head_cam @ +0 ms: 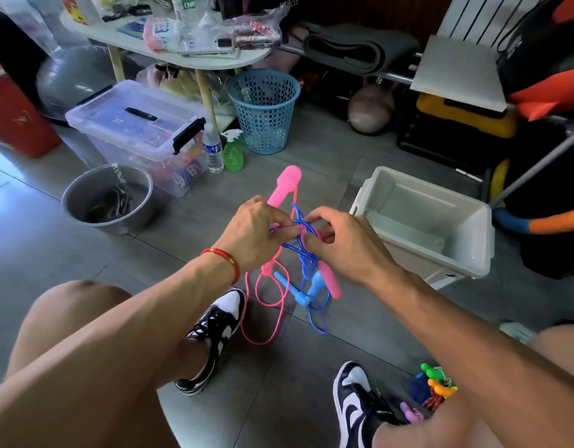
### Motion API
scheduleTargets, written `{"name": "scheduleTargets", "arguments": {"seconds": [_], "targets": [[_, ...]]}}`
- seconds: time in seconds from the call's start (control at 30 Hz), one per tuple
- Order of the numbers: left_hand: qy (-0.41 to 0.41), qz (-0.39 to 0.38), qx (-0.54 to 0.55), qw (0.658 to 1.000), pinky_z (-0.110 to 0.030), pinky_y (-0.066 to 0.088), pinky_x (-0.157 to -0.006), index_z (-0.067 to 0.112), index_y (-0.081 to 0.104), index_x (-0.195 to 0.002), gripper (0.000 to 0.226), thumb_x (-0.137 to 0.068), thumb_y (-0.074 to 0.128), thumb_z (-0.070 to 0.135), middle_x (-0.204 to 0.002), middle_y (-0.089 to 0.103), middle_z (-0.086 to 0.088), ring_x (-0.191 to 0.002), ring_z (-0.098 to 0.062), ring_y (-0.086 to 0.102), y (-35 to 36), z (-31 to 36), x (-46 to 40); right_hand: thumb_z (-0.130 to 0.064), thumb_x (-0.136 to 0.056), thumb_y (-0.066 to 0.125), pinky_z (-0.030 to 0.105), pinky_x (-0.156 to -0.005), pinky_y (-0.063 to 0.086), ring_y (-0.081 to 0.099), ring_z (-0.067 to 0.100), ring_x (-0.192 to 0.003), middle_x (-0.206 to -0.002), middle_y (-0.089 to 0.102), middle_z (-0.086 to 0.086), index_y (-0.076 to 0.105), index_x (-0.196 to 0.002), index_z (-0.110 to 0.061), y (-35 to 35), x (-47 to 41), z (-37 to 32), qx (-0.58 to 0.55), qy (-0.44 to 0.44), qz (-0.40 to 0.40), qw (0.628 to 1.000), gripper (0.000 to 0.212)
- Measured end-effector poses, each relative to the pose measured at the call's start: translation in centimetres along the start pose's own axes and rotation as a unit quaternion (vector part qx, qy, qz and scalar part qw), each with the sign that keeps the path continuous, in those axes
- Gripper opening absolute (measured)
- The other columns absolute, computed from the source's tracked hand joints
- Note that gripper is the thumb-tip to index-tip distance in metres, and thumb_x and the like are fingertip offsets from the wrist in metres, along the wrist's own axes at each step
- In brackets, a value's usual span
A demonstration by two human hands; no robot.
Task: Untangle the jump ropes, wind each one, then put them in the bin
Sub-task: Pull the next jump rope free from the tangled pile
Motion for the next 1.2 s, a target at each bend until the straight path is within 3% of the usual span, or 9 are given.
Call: {"name": "scheduleTargets", "arguments": {"seconds": [0.17,0.4,0.5,0.67,0.8,0.97,1.1,1.17,1.2], "targets": [[0.016,0.017,-0.010,1.000,-0.024,0.024,-0.063,0.019,0.082,-0.087,0.007,-0.088,0.077,0.024,-0.069,0.039,0.005,-0.068,-0.002,0.039,-0.7,-0.1,-0.5,-0.044,-0.087,0.056,0.044,-0.072,0.054,0.064,0.027,-0.070,-0.072,0.072,0.001,0.051,-0.094,-0.029,0.0,-0.1,1.2,-0.027,0.018,-0.070,0.997,0.018],[0.049,0.050,-0.054,0.996,-0.029,0.030,-0.066,0.026,0.082,-0.090,0.005,-0.087,0.078,0.025,-0.076,0.031,0.006,-0.072,-0.020,0.039,-1.1,-0.2,-0.6,-0.010,-0.082,0.067,0.046,-0.071,0.062,0.074,0.019,-0.060,-0.068,0.074,0.006,0.062,-0.083,-0.012,-0.9,-0.1,4.5,-0.076,0.161,-0.034,0.983,0.006],[-0.001,0.068,-0.033,0.997,-0.027,0.025,-0.063,0.027,0.083,-0.088,0.005,-0.087,0.078,0.026,-0.075,0.035,0.000,-0.071,-0.021,0.041,-1.5,-0.4,-0.9,-0.022,-0.081,0.067,0.039,-0.069,0.055,0.070,0.028,-0.074,-0.070,0.070,0.000,0.063,-0.088,-0.018,-1.5,0.0,3.0,0.020,0.101,-0.036,0.994,0.009],[-0.006,0.049,-0.016,0.999,-0.026,0.025,-0.063,0.022,0.082,-0.082,0.007,-0.087,0.077,0.024,-0.079,0.042,-0.005,-0.070,-0.020,0.043,-1.0,-0.3,-1.1,-0.067,-0.083,0.032,0.044,-0.068,0.051,0.060,0.036,-0.071,-0.075,0.067,0.007,0.031,-0.134,-0.020,-1.5,0.8,-0.3,0.165,0.010,0.014,0.986,0.069],[0.033,0.050,-0.002,0.998,-0.027,0.029,-0.064,0.019,0.080,-0.084,0.007,-0.089,0.075,0.021,-0.080,0.042,-0.006,-0.067,-0.015,0.042,-0.2,0.4,-1.1,-0.031,-0.099,0.051,0.044,-0.063,0.052,0.046,0.029,-0.063,-0.059,0.044,-0.006,0.047,-0.122,-0.034,-1.8,0.6,-0.7,0.128,-0.082,0.025,0.988,0.024],[0.064,0.045,0.027,0.997,-0.026,0.028,-0.063,0.023,0.080,-0.090,0.007,-0.090,0.074,0.026,-0.078,0.041,-0.006,-0.069,-0.015,0.043,-0.1,1.5,-1.4,-0.040,-0.086,0.060,0.039,-0.063,0.051,0.054,0.018,-0.061,-0.065,0.060,-0.004,0.053,-0.105,-0.032,-2.1,0.4,-0.1,0.036,-0.044,-0.012,0.998,0.022],[0.037,0.072,0.037,0.996,-0.021,0.031,-0.061,0.026,0.081,-0.094,0.009,-0.092,0.072,0.029,-0.067,0.040,0.004,-0.062,-0.006,0.041,-1.1,1.7,-1.6,-0.041,-0.085,0.069,0.033,-0.060,0.037,0.050,0.014,-0.060,-0.062,0.054,-0.005,0.056,-0.097,-0.027,-5.0,-0.3,1.8,0.085,-0.008,0.023,0.996,0.022],[-0.029,0.120,0.041,0.991,-0.028,0.033,-0.062,0.017,0.080,-0.093,0.017,-0.096,0.068,0.029,-0.061,0.045,-0.004,-0.057,-0.012,0.047,-2.6,-0.2,-2.0,-0.041,-0.086,0.068,0.034,-0.064,0.043,0.058,0.023,-0.072,-0.071,0.061,-0.006,0.059,-0.096,-0.024,-7.3,-0.5,4.5,0.115,0.062,0.053,0.990,0.022],[-0.056,0.142,0.040,0.987,-0.030,0.037,-0.066,0.013,0.079,-0.094,0.021,-0.098,0.064,0.027,-0.064,0.048,-0.008,-0.063,-0.026,0.036,-3.6,-1.3,-2.1,-0.040,-0.086,0.067,0.036,-0.069,0.047,0.061,0.028,-0.083,-0.083,0.064,-0.003,0.060,-0.098,-0.023,-8.4,-0.3,5.8,0.154,0.093,0.060,0.982,0.022]]}}
Point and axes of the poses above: each hand's wrist, its own x-axis away from the middle knuckle, its own y-axis out of the palm, z = x × y, the point moved 7 cm from there along -x, towards the middle knuckle
